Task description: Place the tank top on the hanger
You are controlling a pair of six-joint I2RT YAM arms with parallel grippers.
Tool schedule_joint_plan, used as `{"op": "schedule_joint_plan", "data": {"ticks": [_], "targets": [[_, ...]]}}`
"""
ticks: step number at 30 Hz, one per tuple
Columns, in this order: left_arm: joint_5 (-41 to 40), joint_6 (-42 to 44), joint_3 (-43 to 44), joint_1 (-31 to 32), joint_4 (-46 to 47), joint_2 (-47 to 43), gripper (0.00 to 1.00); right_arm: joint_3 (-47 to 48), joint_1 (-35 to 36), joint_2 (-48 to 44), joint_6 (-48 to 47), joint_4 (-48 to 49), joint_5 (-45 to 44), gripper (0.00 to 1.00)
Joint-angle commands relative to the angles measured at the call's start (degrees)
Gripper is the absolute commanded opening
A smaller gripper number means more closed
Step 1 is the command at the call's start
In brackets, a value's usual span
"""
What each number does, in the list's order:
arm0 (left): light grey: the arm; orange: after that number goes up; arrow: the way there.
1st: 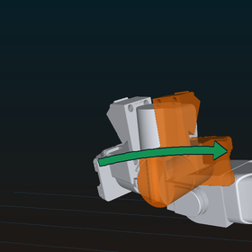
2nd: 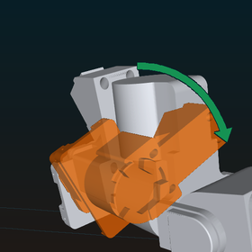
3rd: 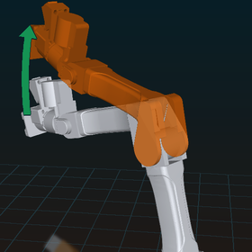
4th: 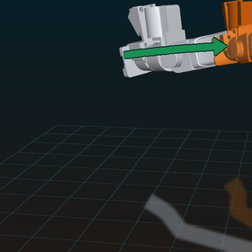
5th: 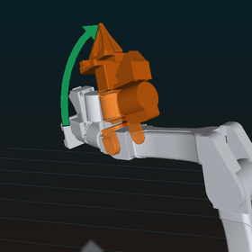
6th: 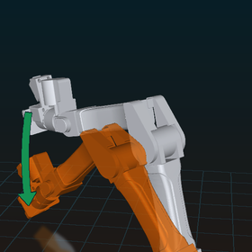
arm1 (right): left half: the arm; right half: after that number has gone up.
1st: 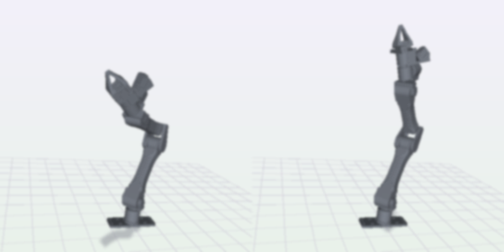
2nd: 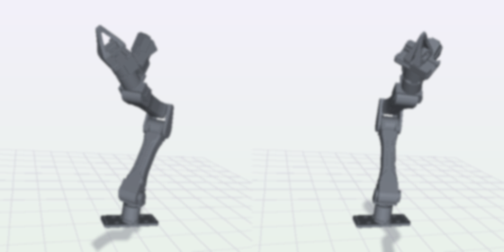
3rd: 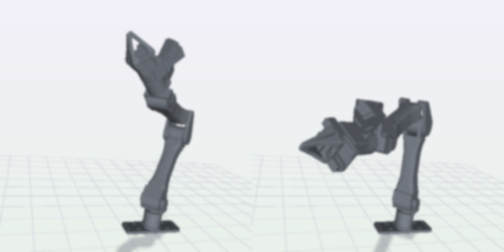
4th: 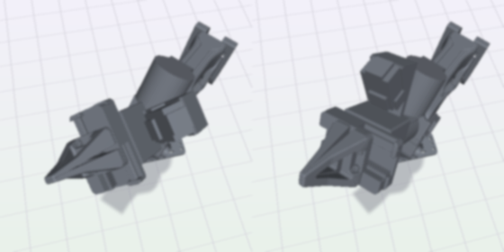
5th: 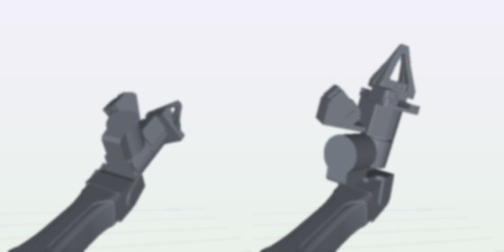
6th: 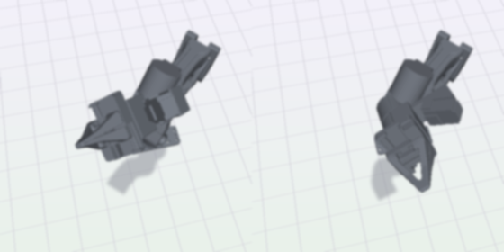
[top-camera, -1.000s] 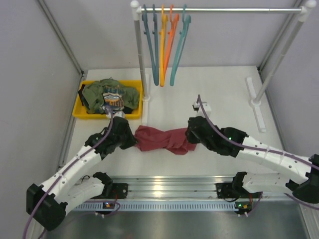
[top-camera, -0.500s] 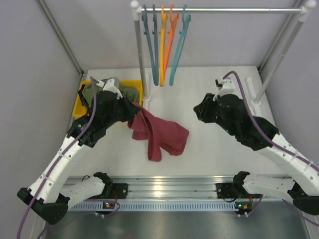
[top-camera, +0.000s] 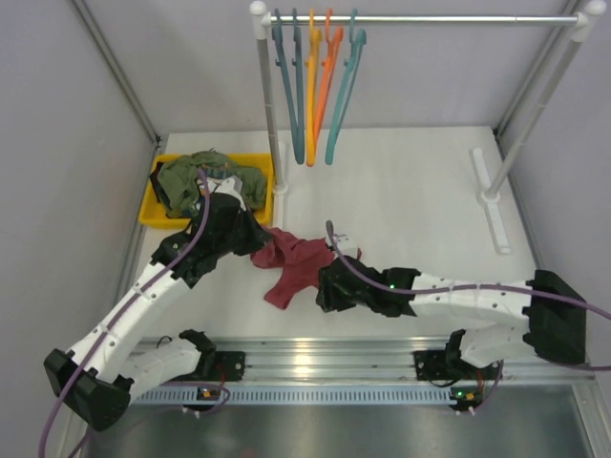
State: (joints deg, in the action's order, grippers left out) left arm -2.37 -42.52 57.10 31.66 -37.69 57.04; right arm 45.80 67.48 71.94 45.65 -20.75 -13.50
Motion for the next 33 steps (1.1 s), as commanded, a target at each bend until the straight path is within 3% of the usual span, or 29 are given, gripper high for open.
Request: {"op": "schedule_joint_plan", "data": {"ticks": [1,8,22,25,29,31,33], "targets": [[-0.7,0.6,-0.1,0.2,2.9,-0.2,0.00,5.3,3.4,8.0,3.7,11.0,-3.9,0.45],[-4.0,1.5,-2.9,0.1,3.7,-1.2,0.00,9.8,6.6,19.7,6.6,18.2,-6.9,0.54],[-6.1,2.4,-4.5,-0.2,3.3,-1.5,0.00,15.3,7.0,32.3,9.6,22.2,-8.6,0.54],[-6.3,2.6,-4.5,-0.5,3.3,-1.4,0.00,15.6,6.9,33.4,9.7,21.7,-9.4,0.40],[-6.4,2.7,-4.4,-0.7,3.2,-1.5,0.00,15.4,7.0,31.8,9.6,17.4,-11.7,0.08],[-6.2,3.1,-3.8,-0.7,3.2,-1.6,0.00,13.0,7.1,27.5,9.5,15.2,-13.9,0.00],[-5.8,4.0,-3.0,-0.7,2.7,-1.4,0.00,9.6,7.1,20.8,9.6,13.7,-16.2,0.00]]}}
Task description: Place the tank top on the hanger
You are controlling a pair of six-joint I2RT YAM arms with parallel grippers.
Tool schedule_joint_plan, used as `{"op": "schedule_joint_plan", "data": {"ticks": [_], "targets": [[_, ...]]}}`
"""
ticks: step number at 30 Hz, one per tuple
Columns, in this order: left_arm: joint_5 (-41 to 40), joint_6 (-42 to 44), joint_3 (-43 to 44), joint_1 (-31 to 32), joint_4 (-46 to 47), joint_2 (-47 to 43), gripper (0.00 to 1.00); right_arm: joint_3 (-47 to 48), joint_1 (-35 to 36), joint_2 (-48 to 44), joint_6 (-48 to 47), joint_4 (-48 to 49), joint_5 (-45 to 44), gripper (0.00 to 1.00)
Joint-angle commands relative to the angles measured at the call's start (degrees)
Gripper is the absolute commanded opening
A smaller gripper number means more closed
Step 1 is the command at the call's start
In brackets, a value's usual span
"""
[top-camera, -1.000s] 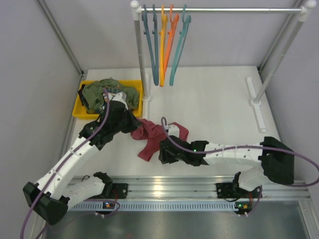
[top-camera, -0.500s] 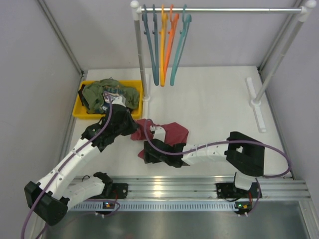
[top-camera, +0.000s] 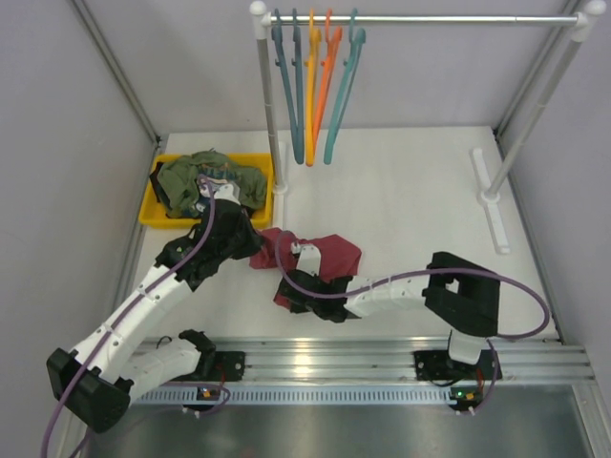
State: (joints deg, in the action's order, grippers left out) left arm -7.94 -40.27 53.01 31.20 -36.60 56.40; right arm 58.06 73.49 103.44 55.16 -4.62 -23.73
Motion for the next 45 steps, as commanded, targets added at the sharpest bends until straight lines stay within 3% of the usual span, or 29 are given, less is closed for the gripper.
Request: {"op": "schedule_joint_plan", "data": {"ticks": [1,6,9,16,20,25,29,33,39,42,45], "targets": [[-0.1,2.1,2.3,-0.4,1.4,-0.7,0.00,-3.4,1.1,-13.4,0.2,-3.9,-6.9,0.00],[0.1,5.1,7.9,-0.3,-1.6,-0.5,0.00,-4.2,1.0,-33.3,-1.8,-17.2,-14.6,0.00],[0.1,6.7,13.6,-0.3,-2.9,-0.1,0.00,2.1,0.7,-41.6,-5.8,-25.0,-20.3,0.00],[1.1,8.9,32.2,-0.3,-5.3,3.9,0.00,16.6,-5.4,-48.7,-19.1,-31.1,-22.9,0.00],[2.1,8.4,38.8,-0.3,-5.8,5.8,0.00,25.6,-12.9,-46.8,-27.9,-32.5,-17.5,0.00],[2.1,7.0,42.1,-0.3,-5.3,6.4,0.00,36.4,-28.5,-43.5,-31.9,-34.0,1.2,0.00],[1.6,6.3,41.0,-0.3,-5.5,6.4,0.00,41.1,-32.9,-39.6,-32.2,-37.0,11.7,0.00],[3.3,4.4,34.5,-0.3,-4.2,5.2,0.00,30.0,-33.6,-41.9,-28.9,-33.4,16.4,0.00],[10.6,-2.3,14.3,0.6,1.8,2.4,0.00,6.2,-33.7,-49.8,-22.0,-29.9,20.6,0.00],[11.6,-5.2,0.4,4.4,7.0,1.1,0.00,-5.1,-33.9,-53.1,-19.0,-29.2,23.1,0.00],[12.2,-7.0,-5.2,6.2,12.0,4.1,0.00,-13.6,-34.3,-53.2,-16.1,-25.8,27.1,0.00]]}}
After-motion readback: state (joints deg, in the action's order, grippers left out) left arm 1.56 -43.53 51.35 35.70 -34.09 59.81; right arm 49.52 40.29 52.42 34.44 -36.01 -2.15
